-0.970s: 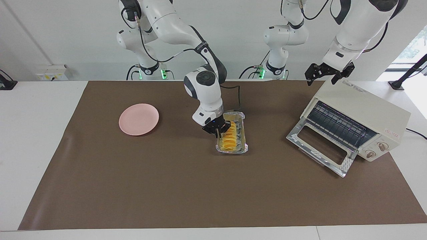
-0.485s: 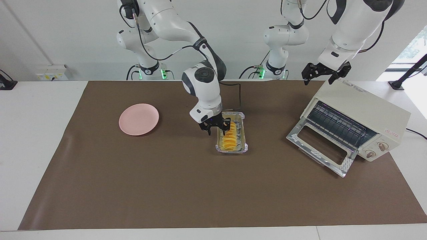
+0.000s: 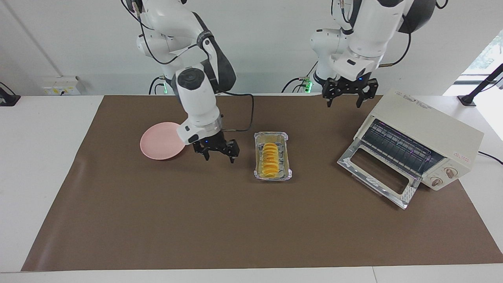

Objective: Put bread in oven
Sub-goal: 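Grasp the foil tray with the left gripper while the right gripper withdraws, then lift the foil tray with the left gripper toward the oven door, then push the foil tray into the oven with the left gripper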

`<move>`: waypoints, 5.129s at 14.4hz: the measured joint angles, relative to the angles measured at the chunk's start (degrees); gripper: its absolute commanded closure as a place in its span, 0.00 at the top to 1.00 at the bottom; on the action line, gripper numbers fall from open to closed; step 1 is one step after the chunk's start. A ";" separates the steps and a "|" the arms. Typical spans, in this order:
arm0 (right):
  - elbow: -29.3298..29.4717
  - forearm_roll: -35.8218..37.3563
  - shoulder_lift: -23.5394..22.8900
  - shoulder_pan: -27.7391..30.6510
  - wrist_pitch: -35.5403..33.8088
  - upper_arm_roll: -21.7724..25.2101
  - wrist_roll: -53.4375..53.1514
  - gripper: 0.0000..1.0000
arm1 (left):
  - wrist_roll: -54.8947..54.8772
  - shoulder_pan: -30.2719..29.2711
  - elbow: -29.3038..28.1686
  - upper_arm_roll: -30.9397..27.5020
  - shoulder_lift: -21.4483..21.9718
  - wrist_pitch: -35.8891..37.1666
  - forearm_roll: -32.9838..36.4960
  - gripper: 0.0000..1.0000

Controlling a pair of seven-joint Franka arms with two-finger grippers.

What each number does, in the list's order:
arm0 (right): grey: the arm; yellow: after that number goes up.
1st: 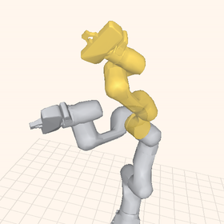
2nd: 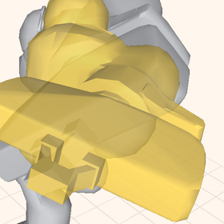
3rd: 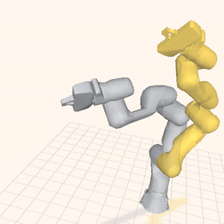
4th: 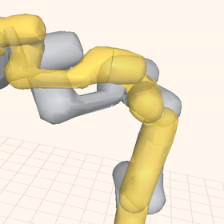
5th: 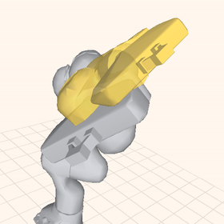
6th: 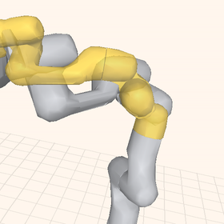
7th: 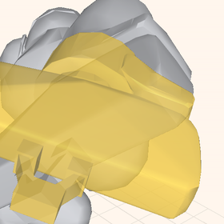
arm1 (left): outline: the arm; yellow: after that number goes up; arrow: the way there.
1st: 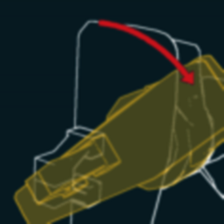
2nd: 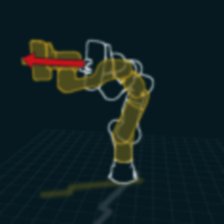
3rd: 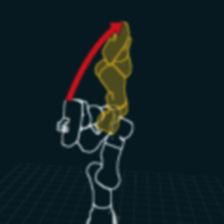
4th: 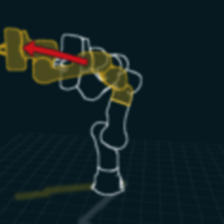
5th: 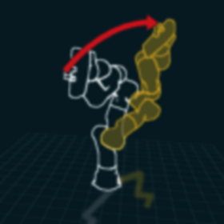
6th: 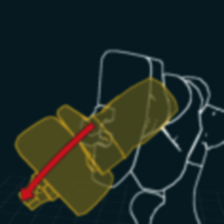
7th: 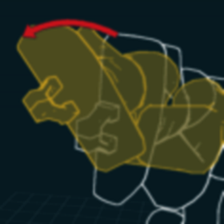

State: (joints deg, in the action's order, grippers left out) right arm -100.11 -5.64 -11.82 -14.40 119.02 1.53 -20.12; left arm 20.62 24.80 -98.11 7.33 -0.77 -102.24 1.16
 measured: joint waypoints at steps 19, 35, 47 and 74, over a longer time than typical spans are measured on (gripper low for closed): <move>0.45 3.26 16.90 15.93 -25.76 0.97 27.31 1.00 | 20.57 13.35 1.78 -1.88 -25.91 -19.19 -0.20 0.46; 2.12 6.05 15.46 19.27 -29.70 0.29 31.88 1.00 | 27.85 11.55 14.04 -8.07 -26.05 -3.35 -0.22 0.00; 2.14 6.06 15.88 19.27 -29.76 0.25 31.88 1.00 | 21.85 -2.31 18.62 -24.06 -26.86 0.94 1.55 0.00; 2.14 6.06 15.88 19.26 -29.76 0.25 31.88 1.00 | 22.10 -7.81 3.92 -24.14 -20.92 2.88 9.51 0.00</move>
State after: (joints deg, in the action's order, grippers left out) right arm -97.97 0.42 4.06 4.87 89.26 1.78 11.76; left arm 42.72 16.99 -94.19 -16.81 -21.70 -99.36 10.67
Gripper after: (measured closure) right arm 0.000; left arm 0.982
